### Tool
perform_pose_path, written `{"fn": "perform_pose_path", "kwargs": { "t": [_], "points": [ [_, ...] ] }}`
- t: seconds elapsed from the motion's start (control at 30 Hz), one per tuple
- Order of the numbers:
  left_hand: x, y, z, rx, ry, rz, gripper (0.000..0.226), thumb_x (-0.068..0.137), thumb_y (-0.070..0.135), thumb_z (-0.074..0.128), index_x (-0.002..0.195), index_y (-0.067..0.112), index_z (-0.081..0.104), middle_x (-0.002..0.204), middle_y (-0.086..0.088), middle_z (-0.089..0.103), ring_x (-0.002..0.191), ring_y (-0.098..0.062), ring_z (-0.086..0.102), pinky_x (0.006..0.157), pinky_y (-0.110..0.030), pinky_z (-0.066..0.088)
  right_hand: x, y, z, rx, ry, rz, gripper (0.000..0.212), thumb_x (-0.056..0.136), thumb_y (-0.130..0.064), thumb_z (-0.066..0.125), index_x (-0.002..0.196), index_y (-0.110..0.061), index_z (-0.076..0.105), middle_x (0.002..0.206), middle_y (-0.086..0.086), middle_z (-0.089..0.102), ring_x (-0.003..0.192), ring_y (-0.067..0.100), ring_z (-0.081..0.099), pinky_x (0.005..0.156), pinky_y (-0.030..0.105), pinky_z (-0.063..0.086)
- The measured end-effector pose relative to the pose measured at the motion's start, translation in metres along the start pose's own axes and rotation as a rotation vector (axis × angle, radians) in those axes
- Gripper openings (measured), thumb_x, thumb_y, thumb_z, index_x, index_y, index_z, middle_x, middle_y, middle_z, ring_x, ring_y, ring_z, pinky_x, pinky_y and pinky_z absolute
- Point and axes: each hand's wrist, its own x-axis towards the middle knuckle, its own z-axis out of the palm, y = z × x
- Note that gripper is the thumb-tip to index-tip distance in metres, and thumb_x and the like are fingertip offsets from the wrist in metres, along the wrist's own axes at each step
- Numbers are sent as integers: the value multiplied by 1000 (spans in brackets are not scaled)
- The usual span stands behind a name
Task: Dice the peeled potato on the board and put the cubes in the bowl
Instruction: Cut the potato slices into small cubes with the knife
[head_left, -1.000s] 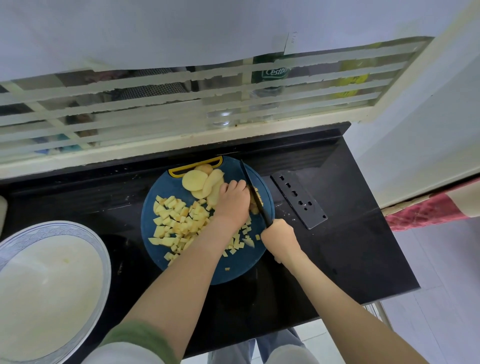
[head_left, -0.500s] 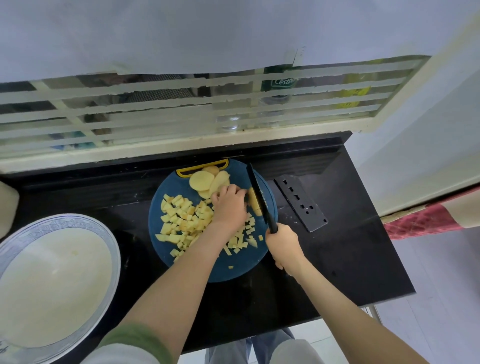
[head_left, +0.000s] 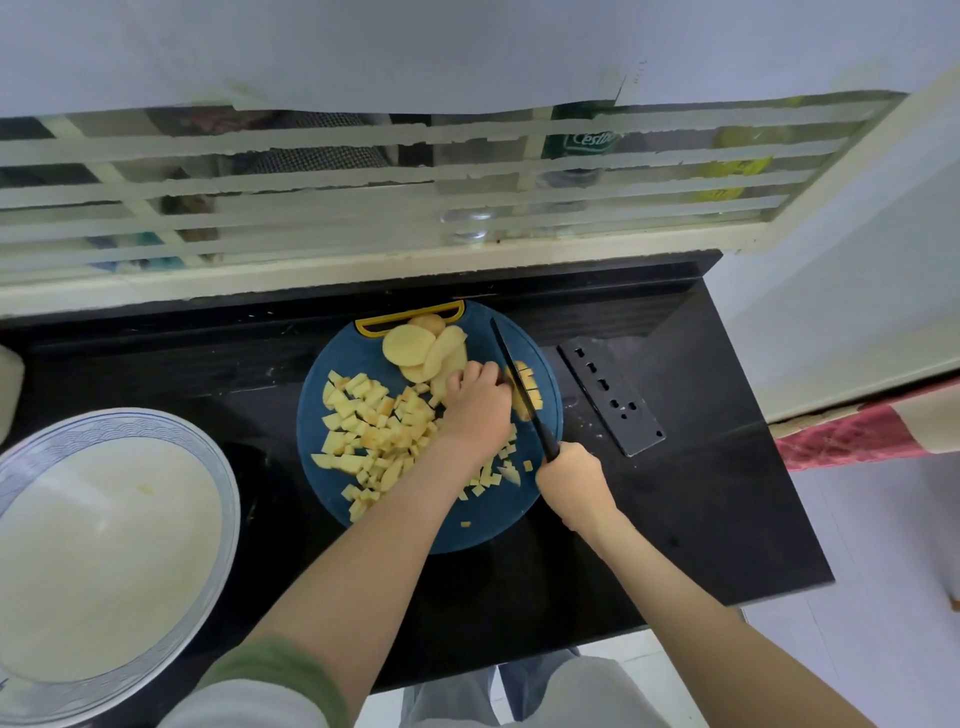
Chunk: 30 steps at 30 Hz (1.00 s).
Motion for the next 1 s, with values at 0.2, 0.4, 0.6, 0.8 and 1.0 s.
{"fn": "perform_pose_path", "kwargs": {
  "t": [0.2, 0.4, 0.6, 0.8, 1.0],
  "points": [
    [2, 4, -4, 44, -29, 16, 28, 85, 9, 50, 110, 10, 63, 125, -7, 42, 120, -26, 32, 105, -40, 22, 2, 0, 3, 27, -5, 25, 19, 93, -11, 50, 109, -7, 59, 91, 7, 61, 87, 27, 64, 71, 38, 58],
    [2, 4, -9, 70, -72, 22, 27, 85, 11, 50, 110, 10, 62, 125, -6, 41, 120, -26, 32, 105, -39, 21, 17, -5, 6, 24, -9, 52, 20, 90, -9, 51, 110, -6, 56, 92, 9, 59, 85, 27, 63, 67, 35, 57],
    [1, 3, -11, 117, -75, 23, 27, 87, 17, 50, 111, 13, 63, 126, -5, 42, 120, -25, 33, 104, -39, 22, 24, -3, 12, 30, 13, 33, 19, 88, -4, 48, 105, -8, 55, 90, 8, 58, 86, 26, 62, 67, 32, 55],
    [2, 12, -15, 204, -139, -44, 27, 86, 17, 53, 110, 14, 65, 127, -5, 40, 121, -26, 31, 103, -42, 22, 17, 1, -3, 74, -86, 44, 8, 94, -9, 47, 100, -9, 53, 82, 8, 56, 66, 23, 56, 44, 29, 47],
    [-3, 13, -22, 210, -224, -78, 46, 90, 21, 50, 135, 18, 47, 133, -9, 33, 125, -28, 28, 102, -43, 24, -2, 9, -17, 216, -103, 23, 14, 94, -12, 41, 84, -12, 51, 66, 7, 42, 43, 15, 34, 38, 23, 31]
  ]
}}
